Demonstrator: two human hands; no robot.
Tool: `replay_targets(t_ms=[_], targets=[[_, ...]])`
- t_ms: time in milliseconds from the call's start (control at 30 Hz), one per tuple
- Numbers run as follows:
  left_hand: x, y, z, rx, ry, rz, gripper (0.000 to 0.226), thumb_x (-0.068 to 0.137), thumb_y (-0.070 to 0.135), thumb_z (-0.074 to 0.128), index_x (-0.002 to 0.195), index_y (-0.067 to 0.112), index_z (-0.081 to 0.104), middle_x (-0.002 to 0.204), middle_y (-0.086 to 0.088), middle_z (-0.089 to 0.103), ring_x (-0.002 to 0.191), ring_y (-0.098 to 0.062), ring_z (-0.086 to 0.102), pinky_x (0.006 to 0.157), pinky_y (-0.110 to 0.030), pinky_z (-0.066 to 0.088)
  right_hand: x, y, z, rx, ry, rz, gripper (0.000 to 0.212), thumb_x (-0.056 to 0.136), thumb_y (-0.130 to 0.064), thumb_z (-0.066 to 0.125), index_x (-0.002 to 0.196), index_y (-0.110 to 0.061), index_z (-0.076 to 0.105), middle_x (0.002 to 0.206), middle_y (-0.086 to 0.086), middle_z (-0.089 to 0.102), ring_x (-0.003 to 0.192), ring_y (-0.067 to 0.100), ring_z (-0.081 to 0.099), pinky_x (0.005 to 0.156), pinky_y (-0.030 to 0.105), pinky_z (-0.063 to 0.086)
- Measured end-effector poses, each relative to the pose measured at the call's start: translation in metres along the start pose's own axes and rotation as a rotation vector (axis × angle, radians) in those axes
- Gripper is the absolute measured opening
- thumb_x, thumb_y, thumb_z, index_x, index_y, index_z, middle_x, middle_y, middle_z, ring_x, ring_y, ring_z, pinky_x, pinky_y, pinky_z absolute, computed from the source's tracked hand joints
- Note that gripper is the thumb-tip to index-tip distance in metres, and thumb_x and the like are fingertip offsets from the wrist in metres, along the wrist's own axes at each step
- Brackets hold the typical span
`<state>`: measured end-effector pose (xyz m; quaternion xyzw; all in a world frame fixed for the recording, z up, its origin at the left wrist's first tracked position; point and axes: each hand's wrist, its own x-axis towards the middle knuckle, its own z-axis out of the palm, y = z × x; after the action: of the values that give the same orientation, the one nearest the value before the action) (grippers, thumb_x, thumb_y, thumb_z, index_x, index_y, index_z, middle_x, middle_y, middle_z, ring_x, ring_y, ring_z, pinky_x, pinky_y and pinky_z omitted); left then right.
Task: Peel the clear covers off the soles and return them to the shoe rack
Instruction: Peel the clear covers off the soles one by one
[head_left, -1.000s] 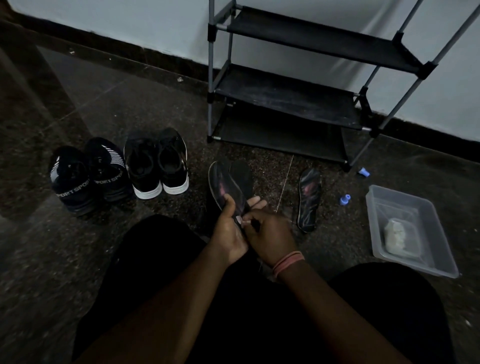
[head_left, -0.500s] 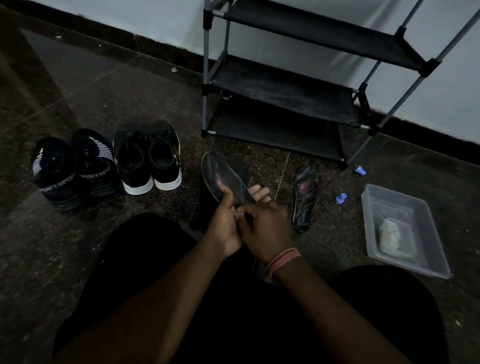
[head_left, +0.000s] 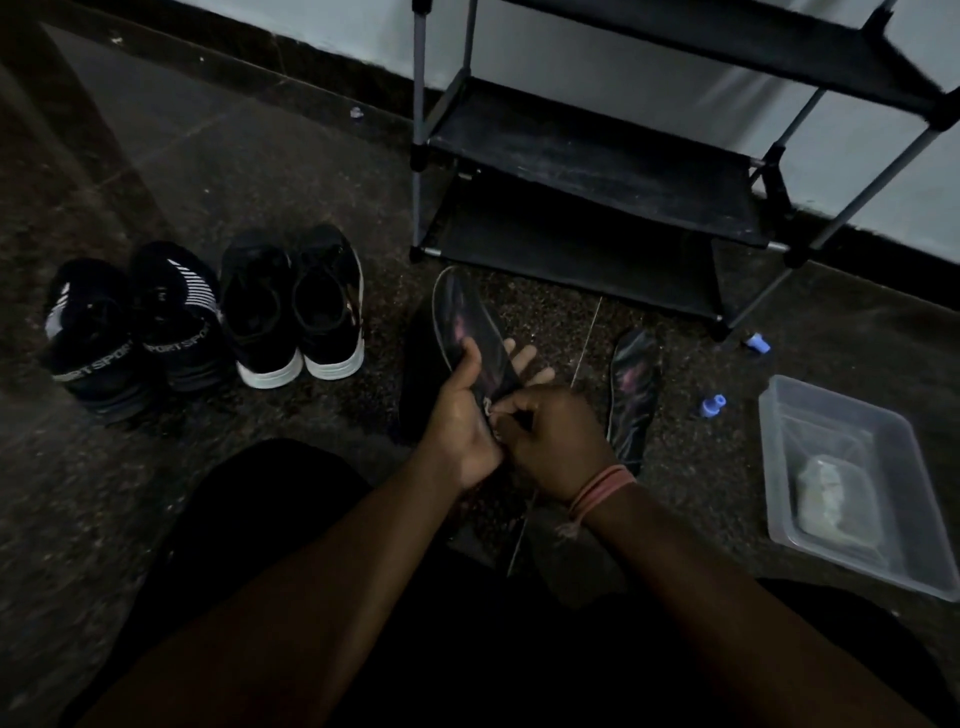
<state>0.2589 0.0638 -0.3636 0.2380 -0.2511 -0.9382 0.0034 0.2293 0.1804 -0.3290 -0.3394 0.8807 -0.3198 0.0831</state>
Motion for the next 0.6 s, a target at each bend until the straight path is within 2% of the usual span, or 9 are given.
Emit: replay_targets(t_ms=[67,167,200,267,400,500,600], targets=[[0.010,-0.001,0.004,0.015,-0.051,-0.017,0.058,0.102,0.061,0.040,0.141,0.022,0.058,0.141,-0.007,0.063,0.131,-0.028,0.059,0.113,-0.047,0.042,0.007,0.010,0.002,-0.163,0.085,-0.025,0.019,0.084,-0.032,0.057,0.080,-0.027,0.074,0.083,-0.004,0.073,0.082,0.020,0.065,0.077,0.040,0.051],[0.013,-0.001,0.012,0.025,-0.141,-0.093,0.076,0.093,0.077,0.032,0.113,0.022,0.080,0.134,-0.005,0.068,0.124,-0.023,0.064,0.116,-0.045,0.038,0.020,0.023,-0.006,-0.297,0.184,0.019,0.028,0.091,-0.042,0.051,0.080,-0.027,0.072,0.085,-0.002,0.071,0.081,0.023,0.062,0.080,0.043,0.047],[0.014,-0.001,0.013,0.035,-0.158,-0.124,0.084,0.088,0.084,0.030,0.115,0.021,0.079,0.136,-0.006,0.066,0.125,-0.023,0.063,0.117,-0.045,0.037,0.025,0.028,-0.009,-0.340,0.202,0.043,0.029,0.092,-0.042,0.050,0.082,-0.027,0.072,0.086,-0.003,0.071,0.082,0.023,0.062,0.081,0.043,0.046],[0.020,0.000,0.012,0.079,-0.147,-0.168,0.098,0.078,0.093,0.027,0.131,0.022,0.069,0.143,-0.010,0.061,0.130,-0.025,0.060,0.116,-0.046,0.038,0.026,0.029,-0.009,-0.387,0.197,0.081,0.030,0.091,-0.042,0.047,0.084,-0.028,0.072,0.088,-0.004,0.071,0.085,0.023,0.061,0.083,0.043,0.045],[0.038,0.005,-0.002,0.115,-0.045,-0.204,0.120,0.070,0.099,0.021,0.136,0.009,0.063,0.139,-0.016,0.063,0.127,-0.031,0.062,0.108,-0.044,0.046,0.022,0.021,0.006,-0.077,0.056,0.043,0.020,0.082,-0.032,0.054,0.085,-0.031,0.074,0.089,-0.009,0.072,0.087,0.017,0.064,0.084,0.042,0.050],[0.041,0.003,-0.002,0.154,-0.054,-0.191,0.103,0.080,0.092,0.022,0.133,0.016,0.066,0.133,-0.015,0.067,0.120,-0.028,0.067,0.099,-0.042,0.051,0.029,0.033,0.002,-0.148,0.086,0.044,0.017,0.084,-0.039,0.057,0.084,-0.035,0.073,0.087,-0.014,0.072,0.088,0.016,0.064,0.087,0.046,0.046],[0.044,-0.008,0.002,0.247,-0.105,-0.253,0.096,0.083,0.091,0.025,0.140,0.022,0.061,0.139,-0.014,0.064,0.129,-0.029,0.060,0.114,-0.048,0.042,0.036,0.049,-0.009,-0.307,0.188,0.141,0.020,0.086,-0.043,0.057,0.083,-0.031,0.073,0.084,-0.010,0.073,0.086,0.022,0.063,0.083,0.045,0.044]])
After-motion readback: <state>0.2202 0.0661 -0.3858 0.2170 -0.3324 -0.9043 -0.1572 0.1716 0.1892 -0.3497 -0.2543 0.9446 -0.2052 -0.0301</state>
